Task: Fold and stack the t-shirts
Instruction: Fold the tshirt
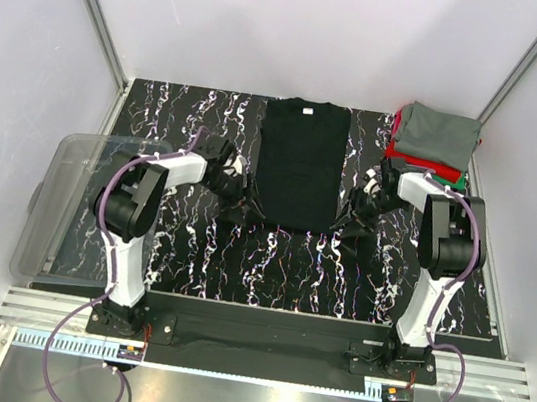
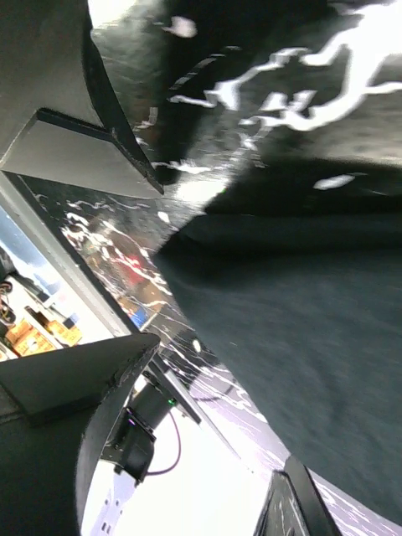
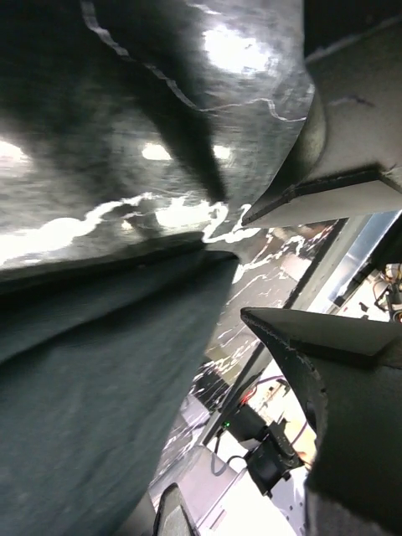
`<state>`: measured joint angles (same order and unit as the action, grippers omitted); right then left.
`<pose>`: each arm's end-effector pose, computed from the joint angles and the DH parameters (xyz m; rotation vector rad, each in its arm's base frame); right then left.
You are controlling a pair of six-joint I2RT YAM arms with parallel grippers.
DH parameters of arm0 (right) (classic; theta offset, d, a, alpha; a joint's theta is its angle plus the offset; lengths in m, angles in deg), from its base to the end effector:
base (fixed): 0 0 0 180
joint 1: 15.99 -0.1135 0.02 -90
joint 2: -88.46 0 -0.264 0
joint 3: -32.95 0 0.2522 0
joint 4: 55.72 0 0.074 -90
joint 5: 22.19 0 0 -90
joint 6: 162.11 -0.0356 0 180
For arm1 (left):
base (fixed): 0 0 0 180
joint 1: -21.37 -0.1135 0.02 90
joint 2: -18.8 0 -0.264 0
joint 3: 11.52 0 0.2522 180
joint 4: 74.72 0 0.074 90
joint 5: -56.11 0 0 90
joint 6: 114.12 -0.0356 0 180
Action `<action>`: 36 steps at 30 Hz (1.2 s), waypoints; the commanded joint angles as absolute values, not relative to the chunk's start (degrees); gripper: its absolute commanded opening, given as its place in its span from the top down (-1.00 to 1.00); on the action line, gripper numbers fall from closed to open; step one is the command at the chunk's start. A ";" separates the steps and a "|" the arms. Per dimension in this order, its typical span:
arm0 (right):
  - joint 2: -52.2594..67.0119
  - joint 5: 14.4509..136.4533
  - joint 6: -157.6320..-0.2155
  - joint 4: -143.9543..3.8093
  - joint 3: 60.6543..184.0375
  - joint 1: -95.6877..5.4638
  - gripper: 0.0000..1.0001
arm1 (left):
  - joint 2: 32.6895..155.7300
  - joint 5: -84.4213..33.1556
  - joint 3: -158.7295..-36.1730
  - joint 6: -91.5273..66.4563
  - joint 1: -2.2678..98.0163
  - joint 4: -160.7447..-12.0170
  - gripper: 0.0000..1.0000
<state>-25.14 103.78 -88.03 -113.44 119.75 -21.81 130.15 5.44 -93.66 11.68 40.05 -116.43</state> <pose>0.3566 0.0574 0.1394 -0.2147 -2.9518 -0.9701 0.3427 -0.1397 0.1403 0.2588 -2.8869 1.1419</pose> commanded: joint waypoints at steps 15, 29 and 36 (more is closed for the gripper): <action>-30.54 105.08 -92.24 -110.35 122.29 -24.16 0.15 | 134.91 7.15 -97.88 12.97 40.27 -115.20 0.11; -18.61 104.02 -93.38 -107.36 115.71 -22.93 1.00 | 129.90 6.10 -102.44 6.40 40.27 -117.83 1.00; -5.51 106.83 -94.52 -107.71 110.70 -21.88 1.00 | 123.58 6.27 -105.35 2.25 40.27 -123.28 1.00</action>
